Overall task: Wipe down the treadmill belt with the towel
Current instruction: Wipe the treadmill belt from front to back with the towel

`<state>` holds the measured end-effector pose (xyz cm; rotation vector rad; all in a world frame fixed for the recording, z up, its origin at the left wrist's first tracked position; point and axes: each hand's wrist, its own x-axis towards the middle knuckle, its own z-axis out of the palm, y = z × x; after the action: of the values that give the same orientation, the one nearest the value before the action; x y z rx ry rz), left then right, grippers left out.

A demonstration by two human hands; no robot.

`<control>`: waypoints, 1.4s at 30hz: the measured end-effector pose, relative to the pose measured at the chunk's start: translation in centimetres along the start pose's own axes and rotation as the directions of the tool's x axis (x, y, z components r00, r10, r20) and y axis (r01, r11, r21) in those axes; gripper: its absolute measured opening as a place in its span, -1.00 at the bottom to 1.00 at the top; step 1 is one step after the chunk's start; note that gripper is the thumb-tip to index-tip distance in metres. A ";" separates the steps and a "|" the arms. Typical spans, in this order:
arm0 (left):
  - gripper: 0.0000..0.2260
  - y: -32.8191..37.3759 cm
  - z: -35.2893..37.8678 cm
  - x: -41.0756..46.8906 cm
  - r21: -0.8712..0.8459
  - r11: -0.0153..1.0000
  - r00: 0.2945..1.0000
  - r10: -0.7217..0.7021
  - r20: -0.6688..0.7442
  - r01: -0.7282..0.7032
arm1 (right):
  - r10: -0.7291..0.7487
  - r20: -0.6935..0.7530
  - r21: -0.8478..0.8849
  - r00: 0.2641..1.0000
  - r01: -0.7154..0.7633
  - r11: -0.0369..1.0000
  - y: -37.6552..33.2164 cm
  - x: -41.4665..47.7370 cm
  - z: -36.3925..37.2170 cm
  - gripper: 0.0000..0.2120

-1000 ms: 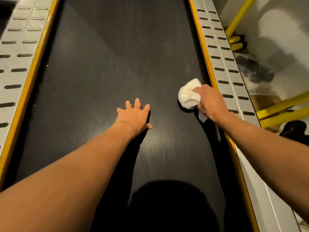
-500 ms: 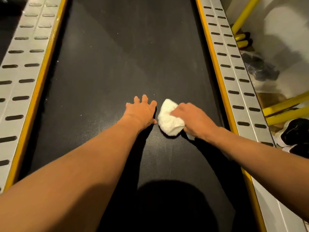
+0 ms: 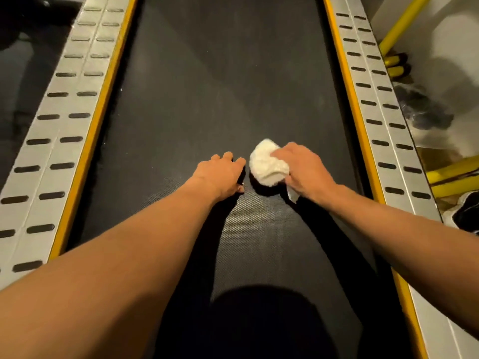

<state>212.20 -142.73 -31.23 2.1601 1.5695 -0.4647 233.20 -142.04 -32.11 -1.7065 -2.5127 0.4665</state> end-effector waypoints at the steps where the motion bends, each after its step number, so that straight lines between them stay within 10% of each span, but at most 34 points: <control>1: -0.48 -0.1 0.0 -0.1 0.019 1.000 1.000 -0.010 0.007 0.009 | 0.086 -0.041 -0.035 0.995 -0.087 0.996 0.6 1.5 -0.5 -0.58; 5: -0.52 -1.4 -0.1 -0.4 0.036 0.998 0.999 -0.042 0.000 0.042 | 0.119 0.026 -0.069 0.993 -0.117 0.991 -3.1 1.3 1.2 -0.68; 9: -0.58 -3.5 0.7 -1.1 0.029 0.998 0.998 -0.055 -0.026 0.055 | -0.262 0.084 -0.153 0.961 0.273 0.950 -7.5 -1.4 2.6 -0.82; 16: -0.40 -6.5 0.6 -2.2 -0.005 0.981 0.981 -0.194 -0.021 0.194 | 0.135 -0.053 -0.036 0.989 -0.137 0.990 -5.4 3.3 3.1 -0.67; 21: -0.36 -8.7 0.3 -3.4 -0.021 0.979 0.979 -0.204 0.004 0.204 | -0.400 0.145 -0.047 0.905 0.410 0.911 -11.5 -1.9 4.3 -0.80; 26: -0.31 -10.1 0.8 -4.8 -0.049 0.976 0.977 -0.215 -0.017 0.214 | -0.003 0.005 -0.002 1.000 0.003 1.000 -8.1 4.2 3.2 -0.58; 32: -0.14 -12.0 1.0 -6.1 -0.003 0.958 0.958 -0.288 -0.002 0.288 | -0.295 0.056 0.159 0.954 0.283 0.946 -14.0 -0.4 5.8 -0.78; 38: -0.04 -12.6 1.5 -6.6 -0.021 0.923 0.923 -0.383 0.022 0.383 | -0.021 -0.061 0.006 0.998 0.021 1.000 -13.5 6.9 5.0 -0.64; 42: -0.14 -13.3 1.5 -6.4 0.015 0.946 0.946 -0.325 0.019 0.325 | -0.237 0.026 0.095 0.971 0.234 0.968 -18.4 2.4 7.3 -0.68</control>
<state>197.60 -145.09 -31.19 1.8999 1.9245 -0.5973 214.14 -147.59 -34.03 -1.3568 -2.6301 0.5864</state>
